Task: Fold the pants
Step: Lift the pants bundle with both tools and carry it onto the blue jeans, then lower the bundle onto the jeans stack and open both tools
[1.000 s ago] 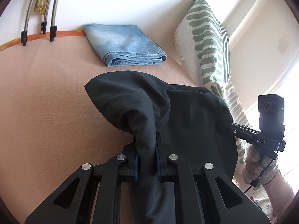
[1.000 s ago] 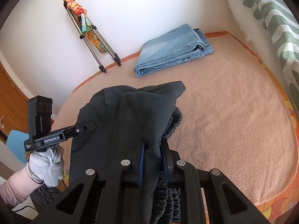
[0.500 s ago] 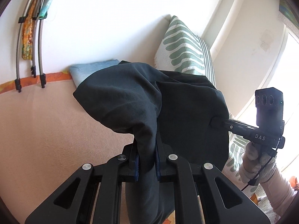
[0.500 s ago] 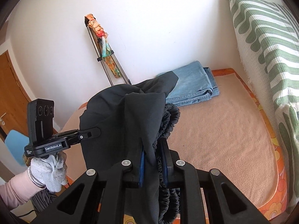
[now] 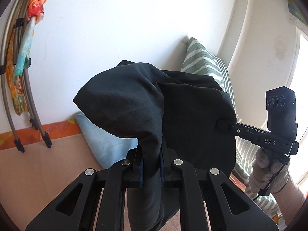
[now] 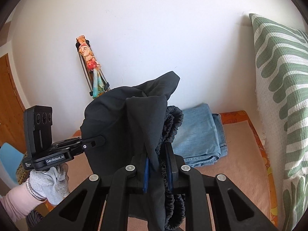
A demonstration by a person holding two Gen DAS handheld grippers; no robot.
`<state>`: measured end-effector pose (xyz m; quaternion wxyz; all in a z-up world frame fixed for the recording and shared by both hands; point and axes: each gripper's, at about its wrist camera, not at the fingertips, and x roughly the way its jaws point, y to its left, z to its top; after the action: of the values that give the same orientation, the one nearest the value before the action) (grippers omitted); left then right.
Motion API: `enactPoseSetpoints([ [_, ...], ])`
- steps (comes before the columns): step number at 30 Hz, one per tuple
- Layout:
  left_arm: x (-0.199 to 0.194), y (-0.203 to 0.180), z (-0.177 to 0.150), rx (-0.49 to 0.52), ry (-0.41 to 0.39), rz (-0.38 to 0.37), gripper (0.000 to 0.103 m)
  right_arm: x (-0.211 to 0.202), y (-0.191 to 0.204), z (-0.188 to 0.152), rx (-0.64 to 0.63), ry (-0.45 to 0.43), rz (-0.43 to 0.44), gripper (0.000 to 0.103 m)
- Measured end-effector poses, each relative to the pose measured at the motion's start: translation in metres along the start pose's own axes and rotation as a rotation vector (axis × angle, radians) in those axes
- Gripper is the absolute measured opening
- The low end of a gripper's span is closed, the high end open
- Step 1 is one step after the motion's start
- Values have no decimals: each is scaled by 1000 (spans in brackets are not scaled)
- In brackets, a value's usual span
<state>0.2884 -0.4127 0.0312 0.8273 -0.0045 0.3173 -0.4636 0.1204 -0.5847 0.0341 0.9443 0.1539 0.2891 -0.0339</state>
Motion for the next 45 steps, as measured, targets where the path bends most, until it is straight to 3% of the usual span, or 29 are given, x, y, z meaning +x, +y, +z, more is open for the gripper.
enactPoseSetpoints([
  [9,55,44,29,-15,-10,29,11,77,-41,49,15,3,-11,13],
  [15,93,65,38,-12,10,70,11,125,-63,60,-4,41,-53,12],
  [20,117,69,38,64,23,171,11,157,-82,60,-8,70,-116,7],
  [24,126,73,43,89,20,233,14,174,-91,58,-15,83,-201,13],
  [25,126,73,44,93,8,247,15,175,-93,57,-10,77,-211,13],
  [27,125,75,46,87,1,254,15,174,-96,59,5,65,-221,30],
  [29,121,75,47,80,-1,252,21,170,-94,60,-1,47,-246,35],
  [37,79,52,40,107,-35,238,43,139,-69,53,-60,9,-262,40],
  [41,44,38,31,105,-49,224,56,110,-47,39,-80,-23,-265,49],
  [45,6,18,18,133,-54,223,61,80,-17,25,-131,-52,-264,62],
])
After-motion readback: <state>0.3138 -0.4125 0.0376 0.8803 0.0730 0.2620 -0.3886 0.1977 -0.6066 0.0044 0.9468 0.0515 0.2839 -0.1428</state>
